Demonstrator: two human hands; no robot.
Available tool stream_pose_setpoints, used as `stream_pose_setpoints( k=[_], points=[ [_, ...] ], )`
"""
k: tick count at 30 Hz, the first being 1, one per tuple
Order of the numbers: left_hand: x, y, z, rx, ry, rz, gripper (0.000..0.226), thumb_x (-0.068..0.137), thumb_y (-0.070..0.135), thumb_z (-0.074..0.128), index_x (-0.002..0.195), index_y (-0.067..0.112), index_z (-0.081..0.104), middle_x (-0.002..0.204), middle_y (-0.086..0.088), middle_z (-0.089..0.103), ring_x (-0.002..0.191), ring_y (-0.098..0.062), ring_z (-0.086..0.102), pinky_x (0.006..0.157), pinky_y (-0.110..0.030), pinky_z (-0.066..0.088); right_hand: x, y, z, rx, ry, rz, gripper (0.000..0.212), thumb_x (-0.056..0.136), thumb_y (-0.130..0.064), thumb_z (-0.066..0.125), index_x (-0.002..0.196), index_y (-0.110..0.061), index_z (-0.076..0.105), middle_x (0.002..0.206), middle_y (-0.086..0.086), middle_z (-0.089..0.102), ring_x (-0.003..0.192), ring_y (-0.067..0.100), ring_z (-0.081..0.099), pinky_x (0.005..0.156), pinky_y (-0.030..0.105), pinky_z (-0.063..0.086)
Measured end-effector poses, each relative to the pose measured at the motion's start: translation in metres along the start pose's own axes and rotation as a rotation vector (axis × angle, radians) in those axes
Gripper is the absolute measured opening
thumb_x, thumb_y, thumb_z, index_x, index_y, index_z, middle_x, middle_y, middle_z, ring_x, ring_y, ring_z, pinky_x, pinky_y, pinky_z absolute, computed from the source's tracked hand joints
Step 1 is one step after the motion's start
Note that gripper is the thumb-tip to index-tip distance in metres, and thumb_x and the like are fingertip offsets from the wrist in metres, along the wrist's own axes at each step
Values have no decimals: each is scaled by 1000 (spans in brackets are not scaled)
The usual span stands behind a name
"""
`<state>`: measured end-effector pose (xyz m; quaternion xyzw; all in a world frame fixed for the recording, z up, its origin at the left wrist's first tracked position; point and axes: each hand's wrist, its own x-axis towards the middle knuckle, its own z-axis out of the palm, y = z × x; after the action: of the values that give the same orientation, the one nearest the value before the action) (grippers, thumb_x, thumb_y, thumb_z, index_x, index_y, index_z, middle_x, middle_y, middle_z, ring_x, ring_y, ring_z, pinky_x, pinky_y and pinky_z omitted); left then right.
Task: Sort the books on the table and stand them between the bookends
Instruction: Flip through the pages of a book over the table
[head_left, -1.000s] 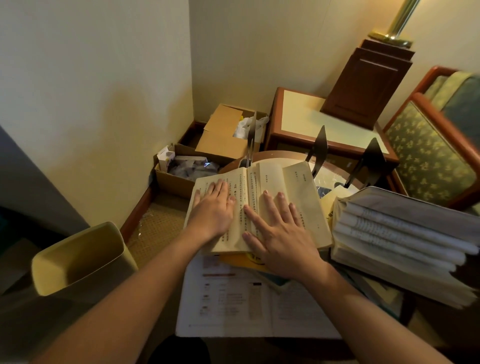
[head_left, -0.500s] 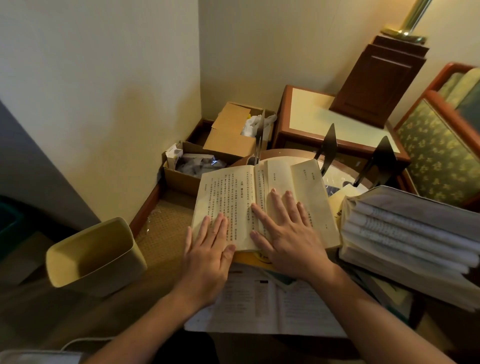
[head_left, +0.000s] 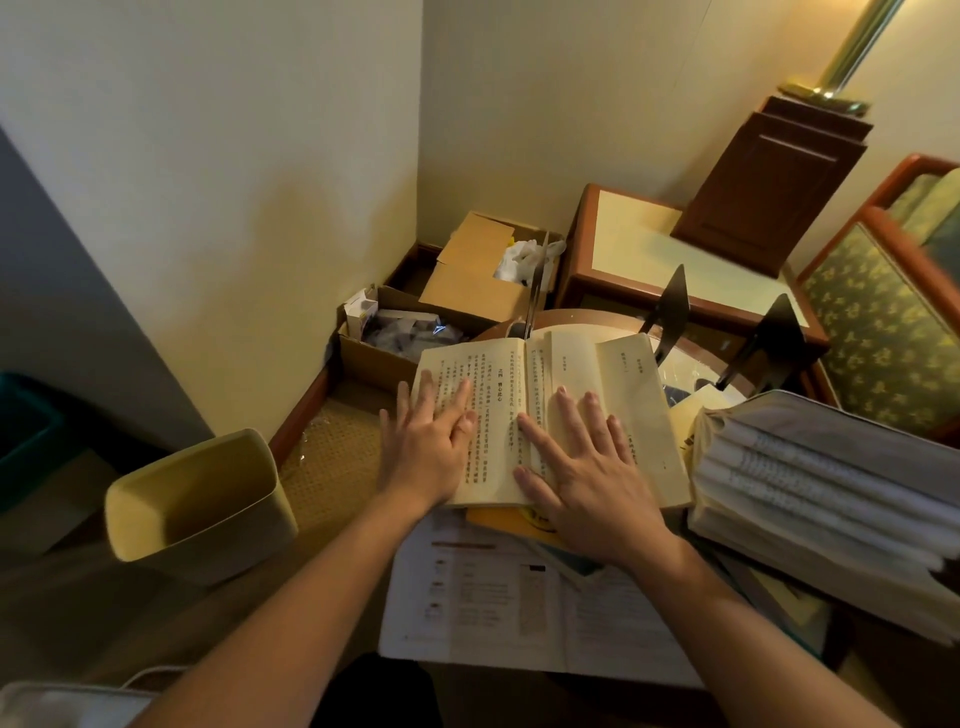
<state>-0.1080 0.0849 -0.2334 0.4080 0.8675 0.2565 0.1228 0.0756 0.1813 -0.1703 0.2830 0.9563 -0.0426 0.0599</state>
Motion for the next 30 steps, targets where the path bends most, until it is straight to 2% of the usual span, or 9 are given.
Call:
stream_pose_setpoints(
  k=[4, 7, 14, 17, 19, 21, 22, 25, 30],
  points=[
    [-17, -5, 5, -126, 55, -83, 57, 100, 62, 31, 154, 49, 19, 168, -3, -5, 153, -35, -4, 121, -60, 16, 0, -1, 1, 22, 2, 7, 66, 95, -75, 12, 151, -53, -14, 160, -3, -34, 142, 24, -41, 120, 49, -19],
    [-25, -6, 6, -218, 70, -200, 71, 91, 74, 36, 155, 45, 21, 168, -6, -2, 150, -40, 16, 111, -61, 37, 2, -3, 4, 90, 22, 48, 74, 91, -79, 20, 153, -51, -11, 160, -5, -35, 142, 21, -41, 120, 48, -18],
    [-35, -3, -4, -378, 187, -192, 75, 88, 64, 59, 151, 28, 40, 144, 1, 50, 120, -16, 55, 96, -43, 54, 4, -15, -2, 454, 93, 255, 106, 89, -60, 58, 148, -46, -28, 161, -1, -32, 142, 22, -36, 114, 43, -20],
    [-37, -3, -15, -410, 204, -175, 73, 86, 52, 70, 148, 23, 45, 138, 4, 56, 114, -10, 57, 84, -25, 54, 5, -13, -7, 635, 99, 304, 106, 90, -45, 65, 154, -41, -18, 165, -5, -16, 150, 26, -22, 119, 51, -10],
    [-38, -3, -20, -423, 224, -176, 75, 83, 51, 74, 147, 24, 46, 133, 4, 61, 110, -11, 61, 80, -28, 59, 6, -12, -11, 764, 143, 342, 107, 82, -45, 67, 156, -41, -11, 166, -5, 4, 153, 30, 7, 121, 61, 17],
    [-39, -1, -26, -432, 242, -185, 76, 82, 49, 76, 148, 24, 45, 127, 3, 65, 103, -11, 65, 76, -30, 61, 5, -11, -18, 954, 152, 405, 107, 76, -49, 67, 153, -49, -7, 162, -3, 20, 139, 30, 41, 99, 54, 52],
    [-39, 0, -29, -439, 250, -186, 76, 82, 47, 77, 148, 24, 45, 125, 2, 66, 101, -11, 66, 74, -30, 62, 3, -11, -22, 1045, 153, 412, 102, 81, -43, 67, 154, -48, -4, 159, -1, 28, 127, 26, 54, 82, 41, 61],
    [-40, 3, -38, -465, 273, -168, 71, 85, 38, 76, 148, 24, 46, 127, 0, 65, 100, -12, 68, 70, -27, 62, -2, -12, -34, 1082, 218, 382, 74, 98, -21, 58, 157, -37, 15, 146, 3, 46, 97, 7, 62, 51, 11, 51],
    [-41, 7, -55, -637, 282, -142, 52, 98, 18, 61, 147, 29, 46, 132, 1, 63, 105, -10, 65, 73, -29, 62, -6, -26, -64, 1033, 272, 313, 63, 100, -26, 55, 156, -32, 25, 143, 5, 52, 88, -1, 57, 47, 12, 48]
  ],
)
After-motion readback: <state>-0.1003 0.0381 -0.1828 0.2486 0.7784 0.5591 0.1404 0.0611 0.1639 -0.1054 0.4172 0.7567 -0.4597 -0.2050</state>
